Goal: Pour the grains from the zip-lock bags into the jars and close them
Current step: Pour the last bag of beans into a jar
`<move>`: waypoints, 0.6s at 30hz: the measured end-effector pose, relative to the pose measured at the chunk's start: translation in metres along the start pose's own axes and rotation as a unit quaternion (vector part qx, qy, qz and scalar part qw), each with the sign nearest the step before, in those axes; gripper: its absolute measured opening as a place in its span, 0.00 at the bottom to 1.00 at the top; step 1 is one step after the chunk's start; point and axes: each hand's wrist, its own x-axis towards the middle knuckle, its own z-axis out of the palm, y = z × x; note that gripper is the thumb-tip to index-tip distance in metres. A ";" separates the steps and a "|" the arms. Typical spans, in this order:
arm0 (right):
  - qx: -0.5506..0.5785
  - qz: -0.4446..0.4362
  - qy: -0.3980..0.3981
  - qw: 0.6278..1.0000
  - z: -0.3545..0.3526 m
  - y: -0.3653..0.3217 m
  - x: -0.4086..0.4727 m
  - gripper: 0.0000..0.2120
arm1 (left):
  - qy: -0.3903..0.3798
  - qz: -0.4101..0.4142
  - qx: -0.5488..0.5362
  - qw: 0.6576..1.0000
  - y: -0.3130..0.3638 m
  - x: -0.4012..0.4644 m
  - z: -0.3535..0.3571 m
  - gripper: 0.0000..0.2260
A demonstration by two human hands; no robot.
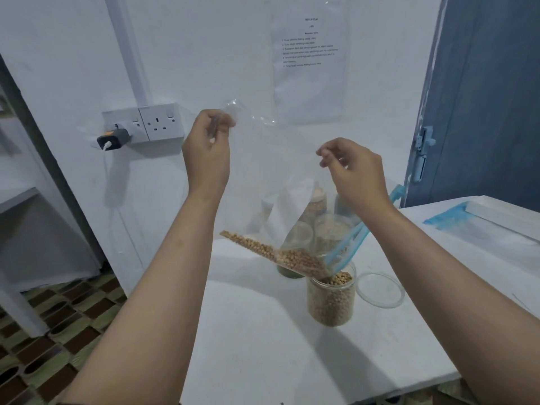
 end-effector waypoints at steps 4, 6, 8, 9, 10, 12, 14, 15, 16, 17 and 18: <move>0.021 -0.010 0.009 1.000 0.004 0.003 -0.005 0.07 | -0.022 0.002 0.085 0.996 -0.003 -0.008 -0.014 0.08; 0.024 -0.017 0.010 1.000 0.005 0.004 -0.007 0.07 | -0.022 0.008 0.129 0.991 -0.012 -0.015 -0.026 0.14; 0.029 -0.021 0.014 0.999 0.004 0.005 -0.009 0.07 | 0.028 0.016 0.161 0.986 -0.028 -0.031 -0.035 0.23; 0.033 -0.024 0.016 0.999 0.003 0.006 -0.009 0.07 | 0.073 0.000 0.154 0.985 -0.039 -0.044 -0.036 0.26; 0.034 -0.026 0.016 0.999 0.002 0.006 -0.010 0.07 | 0.116 -0.044 0.125 0.984 -0.048 -0.060 -0.035 0.29; 0.039 -0.029 0.014 0.999 0.001 0.005 -0.010 0.07 | 0.143 -0.209 0.014 0.967 -0.064 -0.092 -0.026 0.33; 0.045 -0.028 0.011 0.999 0.000 0.005 -0.011 0.07 | 0.104 -0.374 -0.106 0.915 -0.082 -0.113 -0.016 0.35; 0.046 -0.026 0.011 0.999 -0.001 0.005 -0.012 0.07 | 0.080 -0.429 -0.161 0.885 -0.091 -0.118 -0.013 0.35; 0.047 -0.023 0.011 0.999 -0.002 0.005 -0.012 0.07 | 0.056 -0.458 -0.206 0.863 -0.098 -0.121 -0.011 0.35; 0.047 -0.020 0.012 0.999 -0.003 0.006 -0.013 0.07 | 0.034 -0.464 -0.233 0.854 -0.101 -0.121 -0.010 0.36; 0.047 -0.016 0.013 0.999 -0.004 0.007 -0.014 0.07 | 0.014 -0.455 -0.250 0.855 -0.102 -0.120 -0.009 0.36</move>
